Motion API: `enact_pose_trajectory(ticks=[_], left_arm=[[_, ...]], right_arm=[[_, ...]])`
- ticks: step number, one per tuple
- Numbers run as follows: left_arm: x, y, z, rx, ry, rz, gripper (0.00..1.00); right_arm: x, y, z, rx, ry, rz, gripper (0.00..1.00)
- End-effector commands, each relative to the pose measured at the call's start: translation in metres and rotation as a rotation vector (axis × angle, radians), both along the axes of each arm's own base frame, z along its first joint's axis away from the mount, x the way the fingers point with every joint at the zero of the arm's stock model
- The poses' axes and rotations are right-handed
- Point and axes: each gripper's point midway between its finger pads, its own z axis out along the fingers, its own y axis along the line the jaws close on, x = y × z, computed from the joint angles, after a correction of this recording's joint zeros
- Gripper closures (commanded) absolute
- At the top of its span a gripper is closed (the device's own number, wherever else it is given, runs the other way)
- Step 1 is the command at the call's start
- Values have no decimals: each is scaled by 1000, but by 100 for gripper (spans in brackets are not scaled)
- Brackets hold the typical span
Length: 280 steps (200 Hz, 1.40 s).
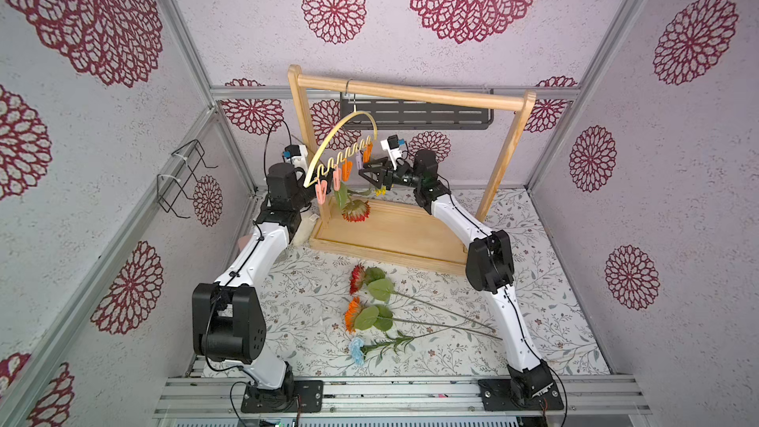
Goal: Dry the flowers on a clothes hanger
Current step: Open the clamp at the hanger.
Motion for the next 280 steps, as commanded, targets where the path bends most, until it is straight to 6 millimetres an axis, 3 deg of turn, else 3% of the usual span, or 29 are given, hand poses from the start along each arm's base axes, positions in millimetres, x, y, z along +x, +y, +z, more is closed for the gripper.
enact_pose_trajectory(ticks=[1, 119, 165, 237, 280], left_arm=[[-7, -1, 11, 11, -57, 6, 100], [7, -9, 0, 21, -101, 34, 100], [14, -7, -1, 37, -112, 46, 100], [24, -8, -1, 35, -125, 51, 100], [23, -7, -2, 36, -125, 51, 100]], right_arm=[[-21, -14, 66, 72, -178, -6, 41], [-14, 1, 78, 204, -202, -22, 38], [1, 5, 72, 190, -163, -91, 38], [9, 9, 60, 185, -154, -123, 36], [5, 13, 64, 209, -173, -110, 46]])
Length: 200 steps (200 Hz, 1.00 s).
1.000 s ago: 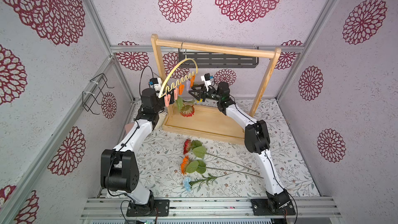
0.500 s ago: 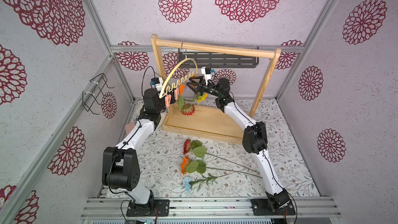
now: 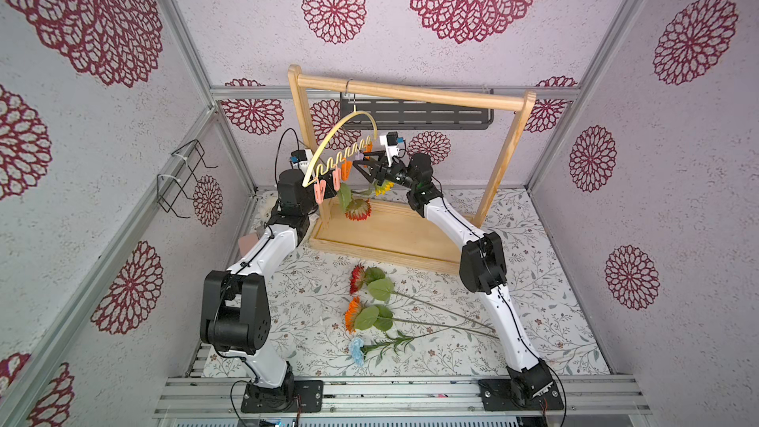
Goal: Dry the flowers on a clothes hanger
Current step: Open the clamp at the hanger.
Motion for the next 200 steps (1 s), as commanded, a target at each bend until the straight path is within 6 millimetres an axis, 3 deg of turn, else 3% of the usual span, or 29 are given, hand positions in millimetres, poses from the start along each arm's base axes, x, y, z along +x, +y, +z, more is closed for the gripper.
enact_pose_trajectory(ticks=[1, 70, 134, 180, 200], left_arm=[[2, -2, 19, 8, -66, -3, 100], [1, 0, 20, 13, -70, 1, 100], [-1, 1, 23, 15, -75, 0, 100], [-2, 0, 22, 13, -74, -6, 100], [-3, -1, 24, 10, -77, -8, 100]], right_arm=[[-6, -2, 26, 56, -81, -5, 46], [-7, -2, 33, 78, -94, -10, 59], [-13, -6, 51, 89, -123, -10, 57], [-16, -6, 52, 86, -122, 1, 72], [-19, -5, 55, 84, -129, 13, 72]])
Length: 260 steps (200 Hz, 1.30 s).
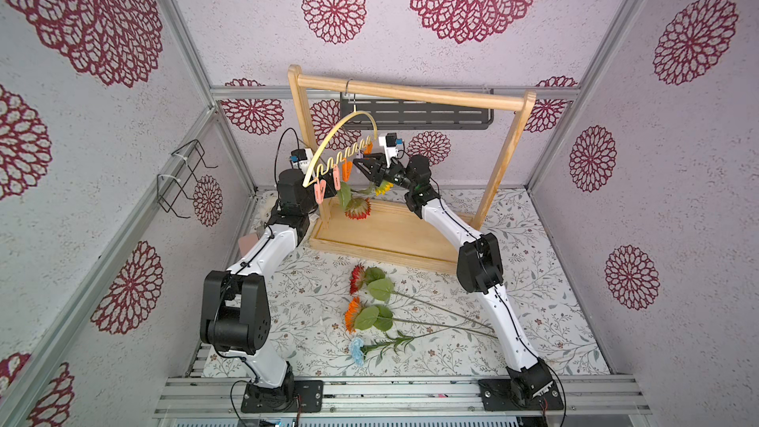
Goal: Dry the flowers on a clothes hanger
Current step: Open the clamp at the hanger.
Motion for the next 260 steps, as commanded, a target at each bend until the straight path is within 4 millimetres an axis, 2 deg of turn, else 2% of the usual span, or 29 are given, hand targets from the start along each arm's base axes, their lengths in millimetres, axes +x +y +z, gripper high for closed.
enact_pose_trajectory(ticks=[1, 28, 78, 125, 189, 260], left_arm=[[-3, 0, 22, -1, -63, -6, 100], [-4, 0, 23, -10, -59, -6, 100], [-10, 0, 37, -21, -78, -4, 100], [-11, -3, 39, -39, -85, -16, 100], [-11, -24, 44, -52, -93, -66, 100], [-9, -49, 55, -80, -110, -118, 100]], right_arm=[[-20, -9, 57, 63, -105, 12, 72], [-28, -10, 65, 58, -119, 33, 75], [-50, -15, 85, 40, -123, 89, 80], [-76, -41, 101, 79, -168, 15, 80], [-107, -72, 97, 67, -186, -60, 81], [-124, -103, 96, 58, -194, -128, 81]])
